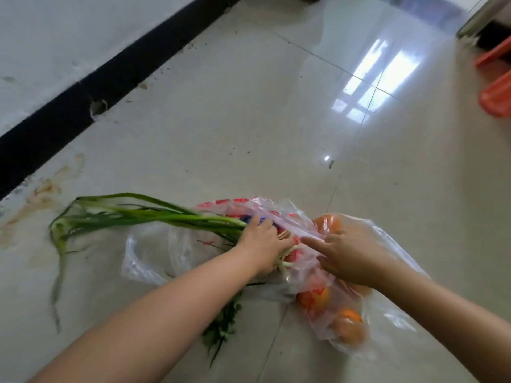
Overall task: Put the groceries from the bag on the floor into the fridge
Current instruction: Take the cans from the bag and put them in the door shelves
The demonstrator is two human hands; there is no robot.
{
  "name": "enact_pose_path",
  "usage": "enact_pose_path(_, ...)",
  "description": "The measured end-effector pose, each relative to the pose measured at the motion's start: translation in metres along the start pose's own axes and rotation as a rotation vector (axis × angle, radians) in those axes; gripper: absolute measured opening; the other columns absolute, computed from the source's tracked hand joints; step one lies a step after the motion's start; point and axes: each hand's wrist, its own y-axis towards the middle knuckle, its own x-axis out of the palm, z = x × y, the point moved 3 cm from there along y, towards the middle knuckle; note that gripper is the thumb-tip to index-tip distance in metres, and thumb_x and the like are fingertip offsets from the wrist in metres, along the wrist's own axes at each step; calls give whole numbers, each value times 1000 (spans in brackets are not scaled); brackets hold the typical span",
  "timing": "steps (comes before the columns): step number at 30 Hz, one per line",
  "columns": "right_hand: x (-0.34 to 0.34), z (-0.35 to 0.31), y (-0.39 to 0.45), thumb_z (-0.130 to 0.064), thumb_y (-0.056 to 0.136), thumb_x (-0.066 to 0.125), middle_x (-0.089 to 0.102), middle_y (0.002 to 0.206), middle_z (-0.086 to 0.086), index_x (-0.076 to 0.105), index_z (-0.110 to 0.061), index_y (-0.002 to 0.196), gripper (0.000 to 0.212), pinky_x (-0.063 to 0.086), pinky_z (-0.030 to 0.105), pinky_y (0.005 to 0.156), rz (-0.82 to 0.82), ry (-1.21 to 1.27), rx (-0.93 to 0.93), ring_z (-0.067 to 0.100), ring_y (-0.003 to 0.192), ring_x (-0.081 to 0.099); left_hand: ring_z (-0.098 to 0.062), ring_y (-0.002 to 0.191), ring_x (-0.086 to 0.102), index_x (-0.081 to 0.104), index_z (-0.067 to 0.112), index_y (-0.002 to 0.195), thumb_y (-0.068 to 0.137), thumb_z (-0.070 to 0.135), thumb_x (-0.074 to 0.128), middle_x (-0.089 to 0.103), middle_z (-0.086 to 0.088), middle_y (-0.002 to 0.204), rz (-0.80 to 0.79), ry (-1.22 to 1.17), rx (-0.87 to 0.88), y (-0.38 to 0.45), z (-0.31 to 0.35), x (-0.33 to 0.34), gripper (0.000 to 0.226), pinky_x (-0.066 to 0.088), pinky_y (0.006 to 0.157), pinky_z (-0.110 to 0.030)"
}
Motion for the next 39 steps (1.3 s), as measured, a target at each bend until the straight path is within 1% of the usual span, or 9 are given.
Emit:
enact_pose_path(10, -3, -20, 23, -28, 95, 42, 63, 116, 3, 65, -17, 105, 27, 42, 33, 86, -181, -266, 226, 23, 109, 56, -27, 116, 55, 46, 39, 134, 90, 22, 55, 52, -5, 132, 52, -84, -18, -76, -85, 26, 48, 46, 90, -33)
enact_pose_path(14, -11, -48, 32, -13, 57, 73, 72, 83, 6, 71, -18, 68, 12, 27, 55, 105, 434, -337, -122, 28, 99, 63, -29, 58, 69, 72, 18, 105, 39, 9, 88, 72, -9, 77, 135, -129, -153, -95, -111, 41, 68, 53, 45, -29)
enact_pose_path(18, 3, -68, 43, -11, 73, 34, 74, 93, 1, 72, -21, 82, 41, 7, 51, 112, 359, -276, -239, 26, 104, 66, -30, 118, 52, 46, 17, 133, 87, 18, 51, 55, -11, 128, 1, -237, -345, -94, -122, 56, 47, 42, 96, -34)
enact_pose_path(22, 1, -61, 45, -27, 95, 32, 63, 117, 4, 61, -18, 111, 34, 15, 46, 113, -33, -169, 85, 25, 119, 48, -28, 136, 36, 27, 21, 147, 89, 25, 50, 40, -10, 146, -27, -369, -378, -73, -116, 66, 62, 26, 113, -35)
enact_pose_path(27, 4, -41, 32, -24, 95, 42, 68, 101, -2, 67, -21, 97, 25, 26, 47, 106, -164, -309, 316, 21, 99, 57, -37, 138, 23, 26, 13, 146, 93, 19, 44, 25, -21, 147, -138, -364, -536, -50, -96, 65, 56, 16, 117, -41)
enact_pose_path(30, 11, -40, 28, -18, 91, 48, 62, 114, 6, 65, -17, 102, 21, 9, 51, 115, -139, -246, 393, 29, 123, 43, -42, 141, 17, 17, 19, 149, 91, 25, 52, 15, -26, 151, -218, -459, -467, -41, -87, 55, 69, 16, 119, -45)
enact_pose_path(33, 10, -42, 20, -11, 57, 78, 70, 99, 14, 73, -12, 80, 24, -6, 54, 113, 261, -288, 203, 35, 120, 49, -36, 134, 37, 20, 24, 148, 86, 24, 61, 30, -19, 147, -216, -510, -375, -50, -92, 36, 75, 36, 111, -42)
enact_pose_path(36, 20, -34, 16, -11, 39, 87, 75, 84, 10, 75, -15, 81, 44, 12, 57, 108, 393, -248, 38, 34, 96, 69, -28, 121, 52, 43, 23, 136, 88, 16, 51, 51, -8, 135, 8, -344, -382, -61, -98, 9, 49, 48, 96, -38)
enact_pose_path(39, 8, -23, 28, -35, 68, 76, 74, 93, 8, 64, -21, 114, 49, 30, 61, 105, 229, -159, 212, 30, 98, 66, -29, 114, 56, 59, 13, 115, 89, 14, 44, 60, -9, 121, 93, -337, -249, -57, -68, -3, 30, 46, 96, -38)
